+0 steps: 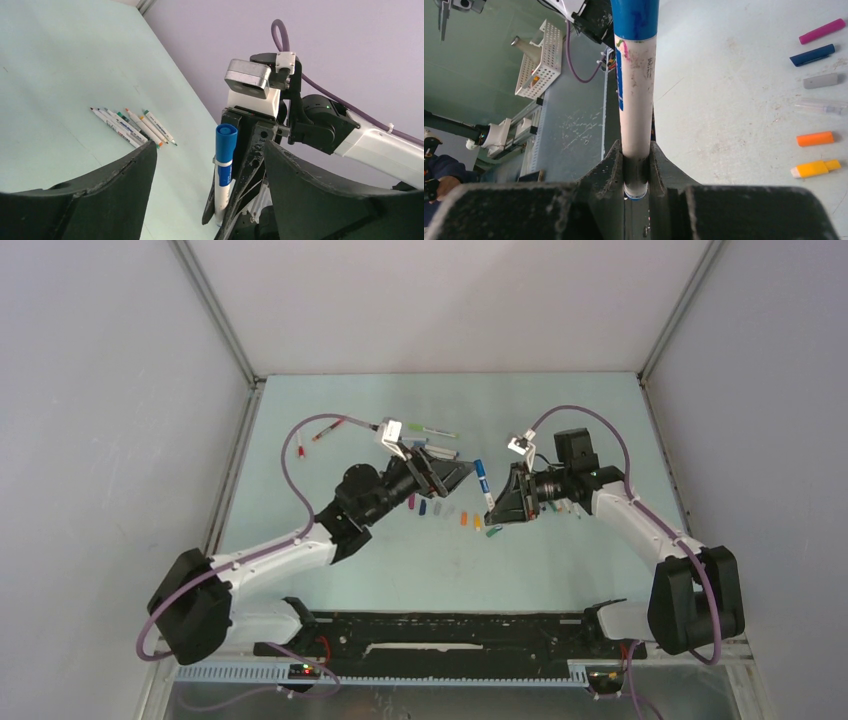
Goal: Open the pen caps
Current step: Pick up the pen from the center of the board.
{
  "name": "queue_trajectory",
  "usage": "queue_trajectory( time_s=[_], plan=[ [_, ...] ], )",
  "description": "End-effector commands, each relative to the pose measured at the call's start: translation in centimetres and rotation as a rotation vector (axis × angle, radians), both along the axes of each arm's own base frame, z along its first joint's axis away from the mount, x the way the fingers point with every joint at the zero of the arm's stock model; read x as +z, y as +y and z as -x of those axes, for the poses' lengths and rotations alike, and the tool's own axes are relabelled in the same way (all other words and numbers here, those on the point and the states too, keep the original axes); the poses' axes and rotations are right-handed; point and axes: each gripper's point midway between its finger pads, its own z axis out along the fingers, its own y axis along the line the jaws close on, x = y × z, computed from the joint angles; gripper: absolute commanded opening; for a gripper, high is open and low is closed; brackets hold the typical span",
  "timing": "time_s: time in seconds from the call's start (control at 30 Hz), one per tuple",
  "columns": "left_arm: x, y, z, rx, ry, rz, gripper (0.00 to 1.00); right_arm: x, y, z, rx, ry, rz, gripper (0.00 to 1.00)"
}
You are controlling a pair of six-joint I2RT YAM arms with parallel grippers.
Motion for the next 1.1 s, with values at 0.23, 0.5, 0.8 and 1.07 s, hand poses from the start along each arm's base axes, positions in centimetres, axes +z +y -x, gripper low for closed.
queue_trajectory(
  time_s=[0.23,0.5,0.8,1.07],
  plan=[
    [0.4,-2.2,0.8,-0.143,0.038,0.045,0.70,0.8,0.3,-0.2,0.027,-0.056,-0.017,0.00],
    [0.7,-3.7,0.6,-0.197,0.048,0.075,0.55,0.6,0.4,-0.3,0.029,-0.047,-0.011,0.00],
    [2.2,-4.3,0.5,-0.223,0.025,0.105,0.49,0.5,0.4,-0.3,0.028,-0.043,-0.008,0.00],
    [2.7,-4.7,0.6,-0.251,0.016,0.120,0.21,0.5,0.4,-0.3,0.027,-0.041,-0.006,0.00]
  ],
)
